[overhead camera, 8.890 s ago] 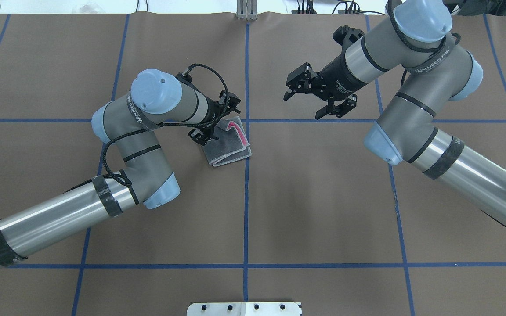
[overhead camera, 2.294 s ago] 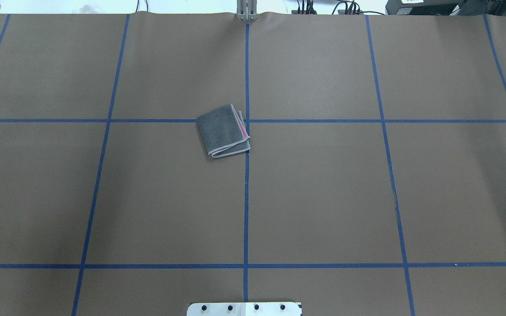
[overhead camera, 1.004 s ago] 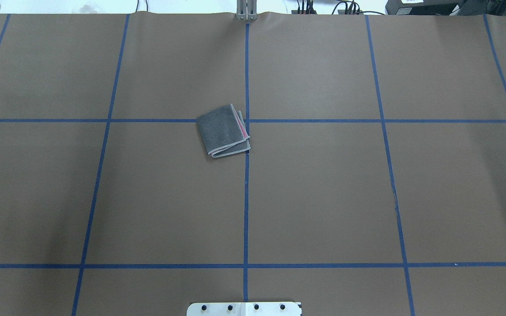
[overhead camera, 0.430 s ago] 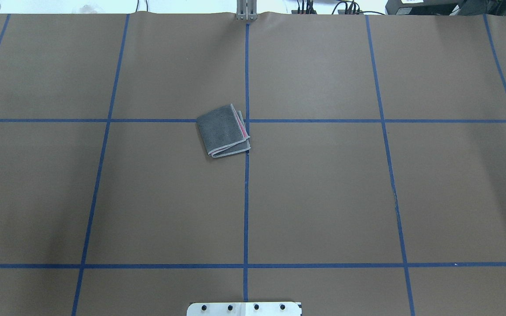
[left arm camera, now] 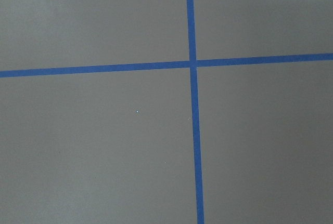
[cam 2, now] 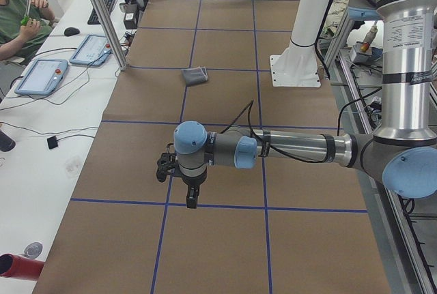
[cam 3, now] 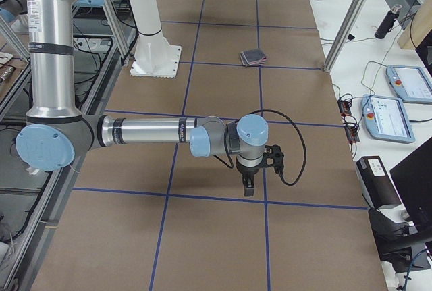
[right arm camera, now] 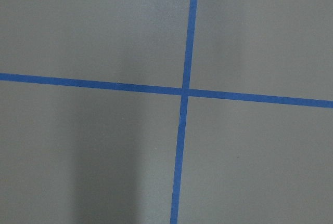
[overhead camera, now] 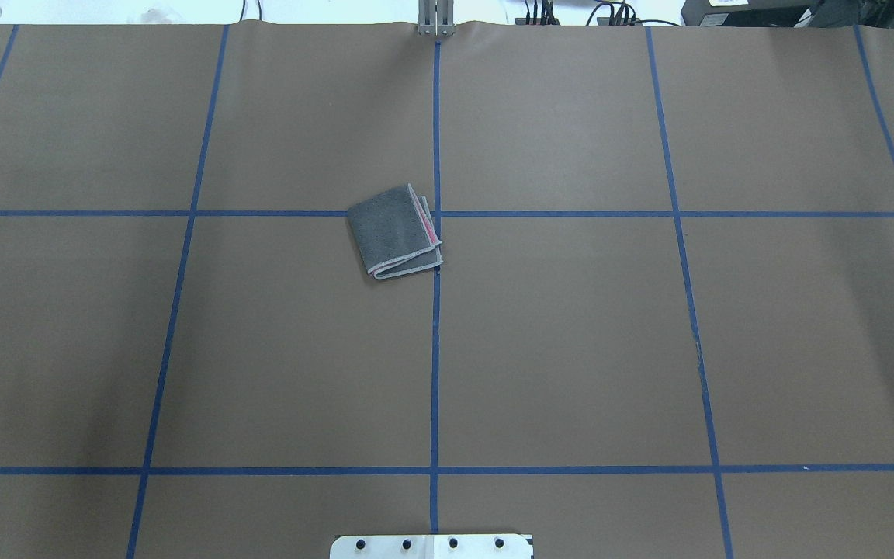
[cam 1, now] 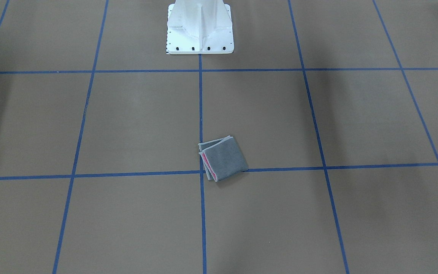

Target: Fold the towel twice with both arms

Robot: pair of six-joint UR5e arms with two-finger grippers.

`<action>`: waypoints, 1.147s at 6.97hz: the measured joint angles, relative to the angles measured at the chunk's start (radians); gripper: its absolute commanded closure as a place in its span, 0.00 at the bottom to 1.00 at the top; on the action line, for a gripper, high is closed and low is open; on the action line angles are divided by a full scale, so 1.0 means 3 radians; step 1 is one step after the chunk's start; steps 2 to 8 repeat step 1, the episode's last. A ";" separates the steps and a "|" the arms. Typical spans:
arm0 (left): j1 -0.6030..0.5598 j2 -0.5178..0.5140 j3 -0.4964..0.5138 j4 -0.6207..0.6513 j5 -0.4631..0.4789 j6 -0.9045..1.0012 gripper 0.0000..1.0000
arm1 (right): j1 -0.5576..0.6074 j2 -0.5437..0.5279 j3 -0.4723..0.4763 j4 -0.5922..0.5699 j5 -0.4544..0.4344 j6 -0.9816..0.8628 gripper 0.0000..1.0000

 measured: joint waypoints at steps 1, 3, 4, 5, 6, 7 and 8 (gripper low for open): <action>0.0000 -0.0002 0.0001 0.0000 0.0002 0.0000 0.00 | -0.0001 -0.0008 0.0001 0.0004 0.0033 -0.0001 0.00; 0.0000 -0.0002 0.0001 0.0000 0.0002 0.0000 0.00 | -0.0001 -0.0008 0.0001 0.0004 0.0033 -0.0001 0.00; 0.0000 -0.0002 0.0001 0.0000 0.0002 0.0000 0.00 | -0.0001 -0.0008 0.0001 0.0004 0.0033 -0.0001 0.00; 0.0000 -0.0002 0.0001 0.0000 0.0002 0.0000 0.00 | -0.0001 -0.0008 0.0001 0.0004 0.0033 -0.0001 0.00; 0.0000 -0.0002 0.0001 0.0000 0.0002 0.0000 0.00 | -0.0001 -0.0008 0.0001 0.0004 0.0033 -0.0001 0.00; 0.0000 -0.0002 0.0001 0.0000 0.0002 0.0000 0.00 | -0.0001 -0.0008 0.0001 0.0004 0.0033 -0.0001 0.00; 0.0000 -0.0002 0.0001 0.0000 0.0002 0.0000 0.00 | -0.0001 -0.0008 0.0001 0.0004 0.0033 -0.0001 0.00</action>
